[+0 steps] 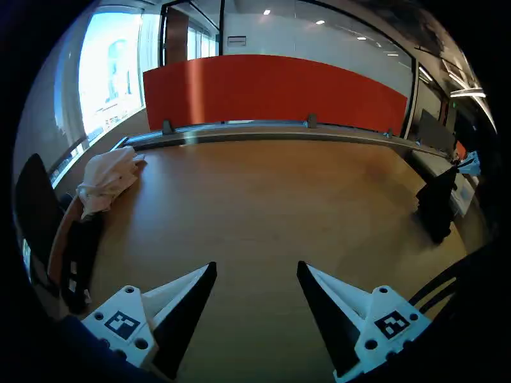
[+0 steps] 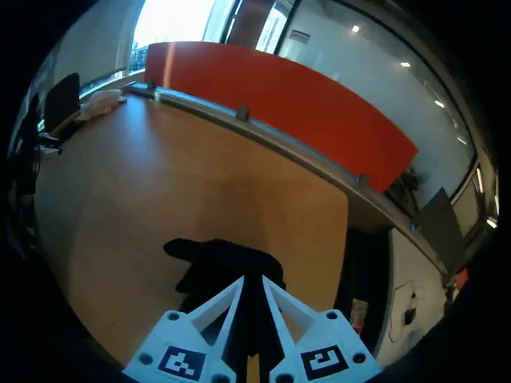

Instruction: Fold towel

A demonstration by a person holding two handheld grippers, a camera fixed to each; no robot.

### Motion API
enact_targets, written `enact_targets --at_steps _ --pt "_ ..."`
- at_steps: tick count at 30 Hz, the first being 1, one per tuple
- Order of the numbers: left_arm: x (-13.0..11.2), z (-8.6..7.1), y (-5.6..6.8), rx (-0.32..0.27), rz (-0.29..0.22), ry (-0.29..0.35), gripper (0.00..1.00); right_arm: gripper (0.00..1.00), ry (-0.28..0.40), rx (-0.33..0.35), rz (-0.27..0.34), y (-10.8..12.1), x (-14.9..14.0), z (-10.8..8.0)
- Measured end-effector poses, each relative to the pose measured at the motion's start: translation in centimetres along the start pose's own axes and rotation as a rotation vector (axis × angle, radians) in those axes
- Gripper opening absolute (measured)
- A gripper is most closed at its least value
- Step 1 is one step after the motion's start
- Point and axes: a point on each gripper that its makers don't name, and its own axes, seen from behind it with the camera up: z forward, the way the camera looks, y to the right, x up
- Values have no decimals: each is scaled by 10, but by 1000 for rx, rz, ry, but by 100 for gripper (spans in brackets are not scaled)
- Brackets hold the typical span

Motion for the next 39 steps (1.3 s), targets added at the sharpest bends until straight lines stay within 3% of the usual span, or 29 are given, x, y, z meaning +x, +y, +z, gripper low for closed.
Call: enact_targets --at_steps 9,23,29,39 --pt "-3 -2 2 -6 8 -4 93 5 -25 -6 26 -4 -26 -6" --pt "-2 -3 4 -12 11 3 93 5 -47 -13 20 -7 -39 -13" --pt "-5 -6 1 -7 10 0 93 5 -113 -31 26 2 -71 -11" --pt "-5 -8 -1 2 23 -8 93 5 -207 -27 91 0 -126 -1"
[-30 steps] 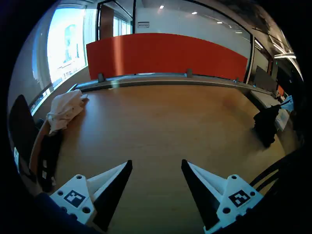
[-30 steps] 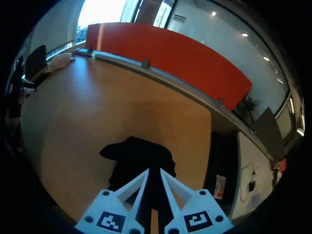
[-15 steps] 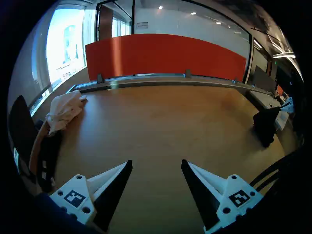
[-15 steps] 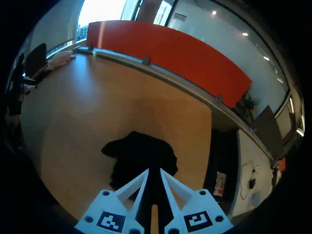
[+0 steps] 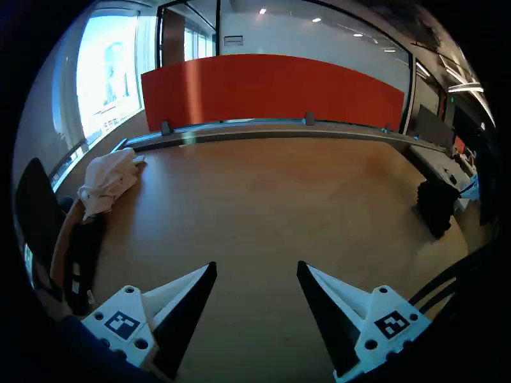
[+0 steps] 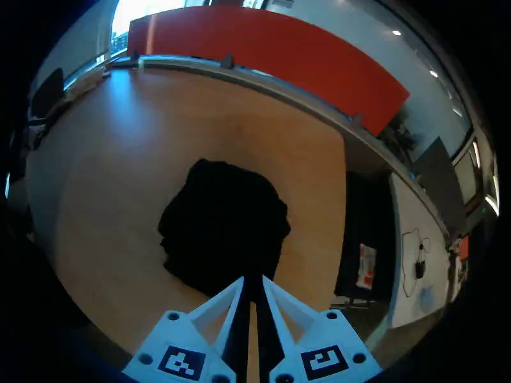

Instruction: Fold towel

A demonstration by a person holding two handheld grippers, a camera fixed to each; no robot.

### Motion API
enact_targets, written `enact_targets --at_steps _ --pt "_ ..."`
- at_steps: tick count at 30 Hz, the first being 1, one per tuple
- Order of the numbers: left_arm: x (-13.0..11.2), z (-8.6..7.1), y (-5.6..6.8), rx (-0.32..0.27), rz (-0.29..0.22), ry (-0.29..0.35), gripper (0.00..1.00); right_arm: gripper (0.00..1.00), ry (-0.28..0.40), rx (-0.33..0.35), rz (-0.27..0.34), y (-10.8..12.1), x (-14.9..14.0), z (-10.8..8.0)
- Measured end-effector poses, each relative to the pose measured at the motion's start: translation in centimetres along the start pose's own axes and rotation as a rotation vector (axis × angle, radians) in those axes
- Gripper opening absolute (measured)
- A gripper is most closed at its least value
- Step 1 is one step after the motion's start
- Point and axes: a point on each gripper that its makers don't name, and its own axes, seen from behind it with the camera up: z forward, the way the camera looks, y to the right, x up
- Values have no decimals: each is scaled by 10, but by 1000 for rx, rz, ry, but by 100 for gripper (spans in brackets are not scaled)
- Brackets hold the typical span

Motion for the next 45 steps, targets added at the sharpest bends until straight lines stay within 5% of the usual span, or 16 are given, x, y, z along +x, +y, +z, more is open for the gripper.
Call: enact_targets --at_steps 23,45 --pt "1 6 1 24 18 -24 93 5 -128 11 100 -1 -51 46" --pt "3 9 2 28 11 -30 93 5 -88 -6 203 -2 -51 53"
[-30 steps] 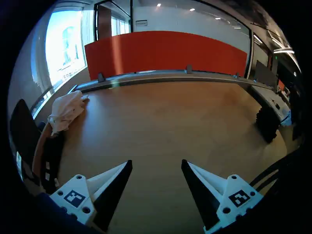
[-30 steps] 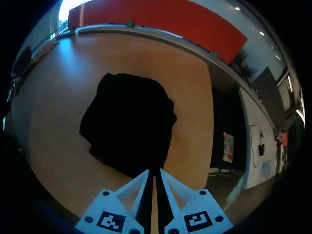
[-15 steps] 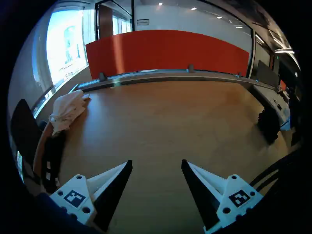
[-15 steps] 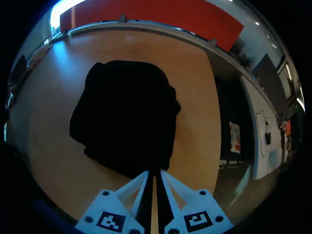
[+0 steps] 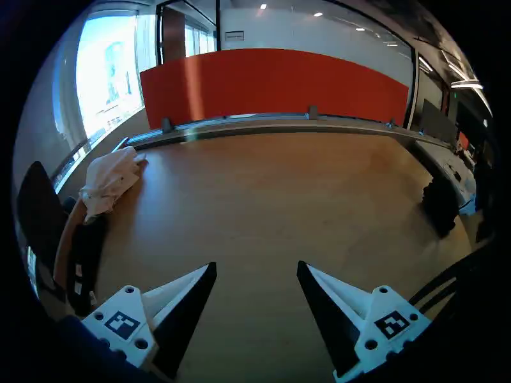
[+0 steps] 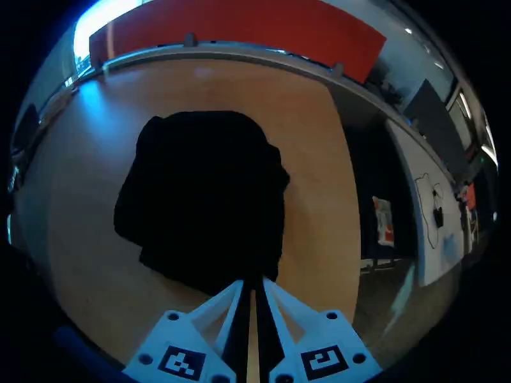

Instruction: Fold towel

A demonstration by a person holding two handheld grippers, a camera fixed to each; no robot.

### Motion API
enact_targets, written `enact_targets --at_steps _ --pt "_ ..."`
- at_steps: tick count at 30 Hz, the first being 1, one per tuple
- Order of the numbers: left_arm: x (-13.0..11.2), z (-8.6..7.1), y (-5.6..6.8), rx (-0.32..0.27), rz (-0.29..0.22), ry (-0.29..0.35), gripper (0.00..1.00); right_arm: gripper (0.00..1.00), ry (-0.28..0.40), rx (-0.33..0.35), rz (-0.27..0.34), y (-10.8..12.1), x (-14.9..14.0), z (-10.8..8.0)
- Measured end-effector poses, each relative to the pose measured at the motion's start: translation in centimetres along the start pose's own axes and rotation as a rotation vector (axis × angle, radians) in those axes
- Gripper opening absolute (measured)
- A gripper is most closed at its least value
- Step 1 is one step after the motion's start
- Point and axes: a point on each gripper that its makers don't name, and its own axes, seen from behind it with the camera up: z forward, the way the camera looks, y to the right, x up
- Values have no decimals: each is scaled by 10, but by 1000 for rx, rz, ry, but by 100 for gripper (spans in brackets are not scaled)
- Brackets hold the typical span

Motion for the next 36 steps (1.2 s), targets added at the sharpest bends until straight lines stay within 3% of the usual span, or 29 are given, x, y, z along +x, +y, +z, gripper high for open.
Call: enact_targets --at_steps 7,13,17,19,21,24,36 --pt "1 -3 -1 0 4 4 93 8 7 -13 15 1 0 -2" --pt "2 -5 -4 2 -3 11 94 23 13 -35 37 5 -1 -7" --pt "2 -6 -6 3 -10 16 94 39 30 -49 56 7 0 -14" --pt "2 -6 -7 3 -13 18 93 55 36 -50 65 6 0 -17" --pt "2 -6 -7 2 -16 20 93 77 42 -48 73 4 0 -21" --pt "2 -7 -6 -2 -22 23 94 91 52 -49 84 2 1 -24" --pt "1 -11 -9 -7 -31 32 93 93 99 -59 101 -5 13 -38"
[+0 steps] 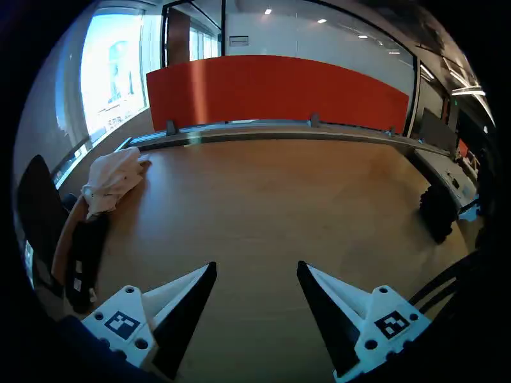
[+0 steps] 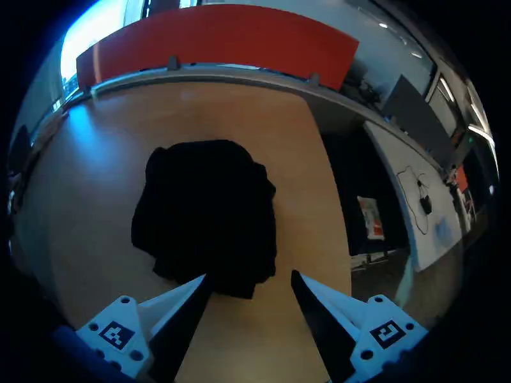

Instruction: Fold towel

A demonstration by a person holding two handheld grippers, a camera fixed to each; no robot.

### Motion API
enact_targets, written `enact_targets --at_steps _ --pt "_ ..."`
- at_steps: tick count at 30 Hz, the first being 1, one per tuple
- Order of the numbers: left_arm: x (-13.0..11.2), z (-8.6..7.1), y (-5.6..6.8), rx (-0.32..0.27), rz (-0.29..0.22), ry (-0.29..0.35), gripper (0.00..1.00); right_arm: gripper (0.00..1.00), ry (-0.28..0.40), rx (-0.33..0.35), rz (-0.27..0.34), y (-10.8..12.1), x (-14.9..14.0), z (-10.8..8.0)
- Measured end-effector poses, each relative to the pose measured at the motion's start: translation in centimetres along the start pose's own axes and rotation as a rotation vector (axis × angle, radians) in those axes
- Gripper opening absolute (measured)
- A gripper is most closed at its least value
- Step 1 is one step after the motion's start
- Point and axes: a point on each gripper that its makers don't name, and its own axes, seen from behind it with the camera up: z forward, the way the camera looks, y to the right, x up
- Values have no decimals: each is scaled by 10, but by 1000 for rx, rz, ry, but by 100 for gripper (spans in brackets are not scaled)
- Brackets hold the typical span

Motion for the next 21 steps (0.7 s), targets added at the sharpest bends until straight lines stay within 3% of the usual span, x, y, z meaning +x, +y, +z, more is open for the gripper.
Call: enact_targets --at_steps 12,17,21 --pt "9 -6 -8 10 -16 27 94 93 165 -4 47 -17 49 -21" --pt "15 -7 -11 14 -21 43 93 93 296 -24 77 -22 83 -38" --pt "20 -8 -12 18 -28 56 94 93 447 -54 121 -19 119 -57"
